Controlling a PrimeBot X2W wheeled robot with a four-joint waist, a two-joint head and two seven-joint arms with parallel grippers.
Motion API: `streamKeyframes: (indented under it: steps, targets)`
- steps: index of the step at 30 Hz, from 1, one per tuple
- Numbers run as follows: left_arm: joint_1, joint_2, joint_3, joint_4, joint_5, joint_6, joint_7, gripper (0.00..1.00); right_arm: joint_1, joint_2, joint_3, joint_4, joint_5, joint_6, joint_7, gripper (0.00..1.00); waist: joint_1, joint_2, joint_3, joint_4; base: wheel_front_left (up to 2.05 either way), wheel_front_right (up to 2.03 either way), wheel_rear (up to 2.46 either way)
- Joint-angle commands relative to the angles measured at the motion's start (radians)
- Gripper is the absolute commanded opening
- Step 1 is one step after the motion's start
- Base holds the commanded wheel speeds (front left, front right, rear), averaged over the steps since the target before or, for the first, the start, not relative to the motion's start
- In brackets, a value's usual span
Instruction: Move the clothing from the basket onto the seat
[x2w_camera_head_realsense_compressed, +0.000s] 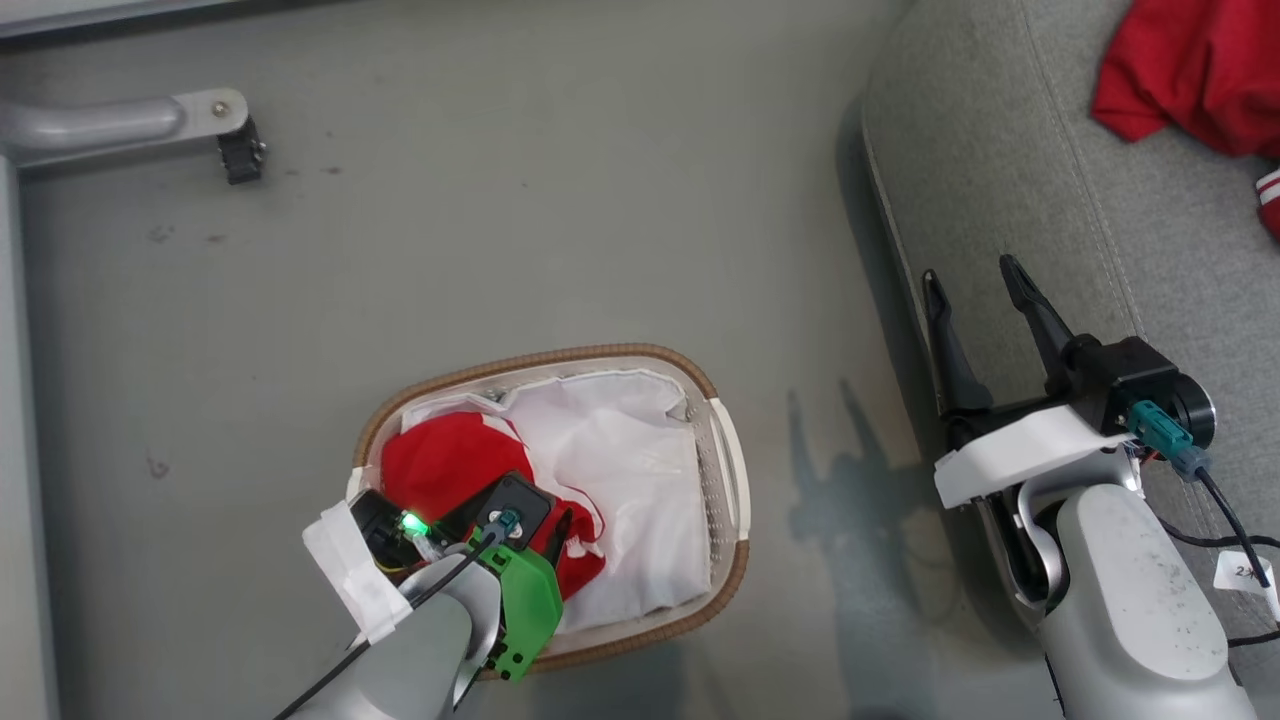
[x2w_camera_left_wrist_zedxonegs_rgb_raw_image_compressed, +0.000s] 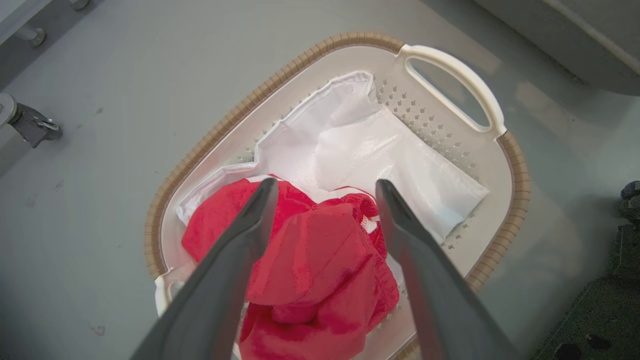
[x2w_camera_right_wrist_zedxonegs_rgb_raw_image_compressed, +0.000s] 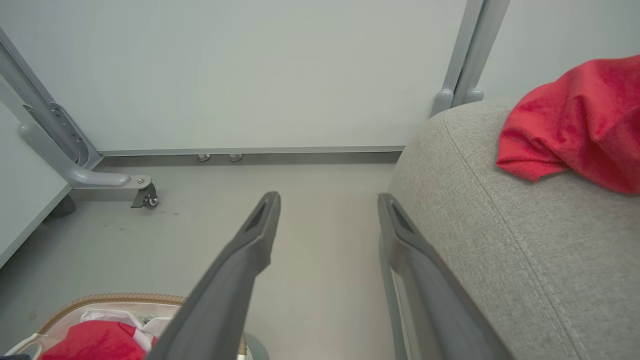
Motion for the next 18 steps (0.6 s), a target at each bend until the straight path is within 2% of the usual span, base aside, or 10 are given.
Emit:
streamKeyframes:
  steps: [1,11,18]
  targets:
    - [-0.032,0.007,-0.012,0.026,0.008,-0.003,0.003,1.00,-0.023,-0.002,0.010,-0.009,0.011,-0.001,-0.002,1.00,-0.0001,0.0000,0.139,-0.109,0.00,0.00,0.00]
    - [-0.114,0.035,-0.057,0.174,0.021,-0.001,0.063,1.00,-0.073,-0.002,0.039,-0.039,0.057,-0.001,-0.002,1.00,-0.0001,0.0000,0.247,-0.175,0.00,0.00,0.00]
    - [-0.147,0.062,-0.037,0.212,-0.006,0.050,0.119,0.99,-0.086,-0.002,0.040,-0.037,0.069,-0.001,-0.002,1.00,-0.0001,0.0000,0.282,-0.178,0.00,0.00,0.00]
